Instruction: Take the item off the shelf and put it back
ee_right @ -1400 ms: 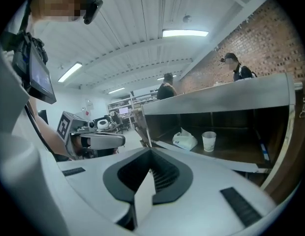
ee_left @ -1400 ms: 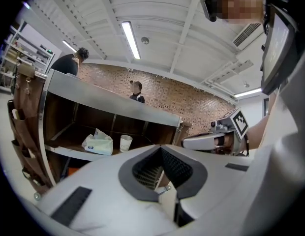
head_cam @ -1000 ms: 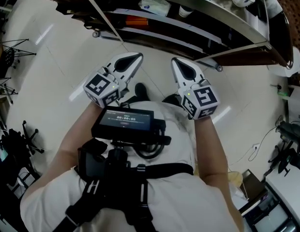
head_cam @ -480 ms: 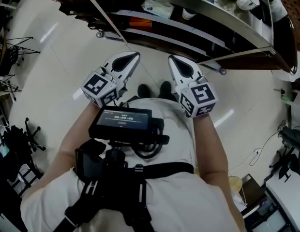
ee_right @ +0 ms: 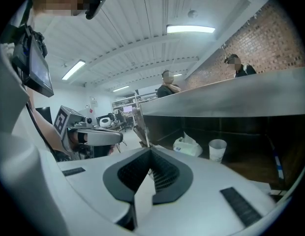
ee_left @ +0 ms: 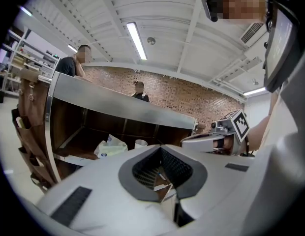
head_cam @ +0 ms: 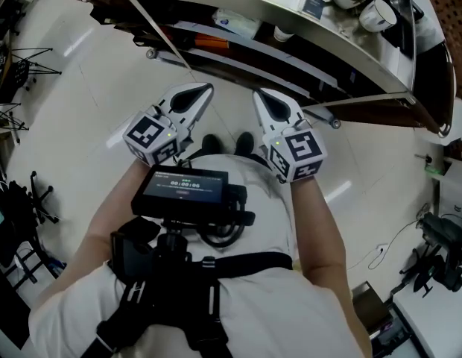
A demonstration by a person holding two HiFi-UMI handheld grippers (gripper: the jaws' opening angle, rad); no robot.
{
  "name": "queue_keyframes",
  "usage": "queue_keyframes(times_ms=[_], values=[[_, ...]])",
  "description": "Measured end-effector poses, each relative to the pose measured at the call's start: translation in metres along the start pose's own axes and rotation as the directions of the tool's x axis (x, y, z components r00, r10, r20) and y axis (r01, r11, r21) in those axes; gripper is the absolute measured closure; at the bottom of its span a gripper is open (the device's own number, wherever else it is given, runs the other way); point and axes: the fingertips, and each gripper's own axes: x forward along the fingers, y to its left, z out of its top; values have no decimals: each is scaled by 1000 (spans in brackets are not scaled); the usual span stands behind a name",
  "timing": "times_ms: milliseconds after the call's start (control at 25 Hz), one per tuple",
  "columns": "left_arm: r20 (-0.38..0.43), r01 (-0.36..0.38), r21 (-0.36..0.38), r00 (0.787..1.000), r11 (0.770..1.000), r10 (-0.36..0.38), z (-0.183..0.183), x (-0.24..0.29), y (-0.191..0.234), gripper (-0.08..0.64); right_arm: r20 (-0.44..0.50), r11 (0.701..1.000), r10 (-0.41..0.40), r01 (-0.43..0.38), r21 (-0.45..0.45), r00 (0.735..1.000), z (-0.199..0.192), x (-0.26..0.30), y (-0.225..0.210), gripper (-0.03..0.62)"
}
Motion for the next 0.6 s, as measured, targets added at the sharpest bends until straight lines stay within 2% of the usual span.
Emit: queue_keyframes(times_ms=[160,280,480,600], values=[[-5,-23,-30,1000,999,23,-11,9,-2,551,23,999,-41,41,-25,999,1,4,-32,583],[13,-46,-45,999,998,46,-25,8,3,551,-9,988,-99,97,-124,995,-4,16,-61,581],[-6,-77,-74,997,994,77,-34,2,8,551,-121,946,-193,152,-287,974,-25,49,-104,517],[7,-104,-87,994,991,105,-46,-6,13,551,-193,901,-255,160,-404,948,-35,65,-125,478]])
